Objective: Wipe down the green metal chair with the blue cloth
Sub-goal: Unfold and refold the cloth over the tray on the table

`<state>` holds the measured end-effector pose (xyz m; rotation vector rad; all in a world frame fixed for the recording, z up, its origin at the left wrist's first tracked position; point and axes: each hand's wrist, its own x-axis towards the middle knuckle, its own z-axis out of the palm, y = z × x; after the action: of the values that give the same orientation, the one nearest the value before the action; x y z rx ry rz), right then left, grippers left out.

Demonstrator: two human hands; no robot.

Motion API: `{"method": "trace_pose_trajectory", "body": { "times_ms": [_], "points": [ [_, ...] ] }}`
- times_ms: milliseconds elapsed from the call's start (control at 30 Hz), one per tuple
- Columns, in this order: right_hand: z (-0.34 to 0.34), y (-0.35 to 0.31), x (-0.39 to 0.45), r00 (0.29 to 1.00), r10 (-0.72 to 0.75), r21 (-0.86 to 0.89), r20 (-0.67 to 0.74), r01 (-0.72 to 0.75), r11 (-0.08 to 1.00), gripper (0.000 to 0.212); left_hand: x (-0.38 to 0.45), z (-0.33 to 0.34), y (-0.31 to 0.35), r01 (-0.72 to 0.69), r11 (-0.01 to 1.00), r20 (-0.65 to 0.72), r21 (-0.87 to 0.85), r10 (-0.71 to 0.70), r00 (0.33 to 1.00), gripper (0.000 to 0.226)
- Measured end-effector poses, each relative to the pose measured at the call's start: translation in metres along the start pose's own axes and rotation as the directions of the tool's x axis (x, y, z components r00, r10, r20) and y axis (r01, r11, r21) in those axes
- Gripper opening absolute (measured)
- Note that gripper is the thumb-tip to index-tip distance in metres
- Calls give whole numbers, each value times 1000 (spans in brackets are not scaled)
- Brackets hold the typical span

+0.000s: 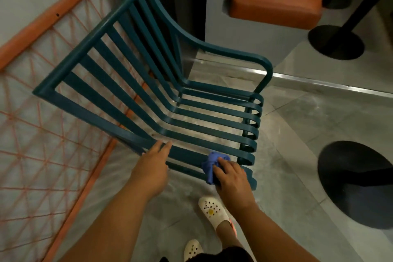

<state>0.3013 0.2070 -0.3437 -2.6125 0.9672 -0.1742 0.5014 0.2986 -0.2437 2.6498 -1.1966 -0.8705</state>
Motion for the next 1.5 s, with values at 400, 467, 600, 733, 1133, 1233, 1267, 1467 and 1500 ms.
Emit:
{"method": "trace_pose_trajectory", "body": {
  "times_ms": [400,467,600,733,1133,1233,1267,1467,1500],
  "points": [
    [-186,-6,-21,792,213,797,572,-474,-376,46,-91,-84,63,-145,832,-27,-535,154,988,66],
    [-215,-24,-32,861,7,750,509,-439,-495,59,-106,-94,81,-15,612,90,-791,140,986,72],
    [-255,-44,-52,924,-236,706,300,-381,-597,59,-132,-96,111,281,176,325,-943,328,887,50],
    [-280,-33,-65,936,-243,765,253,-348,-542,79,-144,-96,131,235,105,257,-966,418,871,55],
    [-342,93,-132,944,-120,828,307,-327,-456,70,-166,-57,275,-55,676,204,-735,298,933,67],
    [-370,133,-153,941,-162,837,297,-338,-429,61,-179,-31,334,-188,729,171,-659,388,905,79],
    [-378,145,-158,944,-176,854,280,-329,-404,56,-184,-25,354,-225,709,178,-668,445,877,79],
    [-429,194,-175,968,101,831,230,-249,497,67,-198,-8,455,-175,532,197,-828,569,798,60],
    [-436,202,-176,968,134,737,214,-250,628,80,-195,-4,469,-180,534,175,-826,547,819,57]
  ]
}}
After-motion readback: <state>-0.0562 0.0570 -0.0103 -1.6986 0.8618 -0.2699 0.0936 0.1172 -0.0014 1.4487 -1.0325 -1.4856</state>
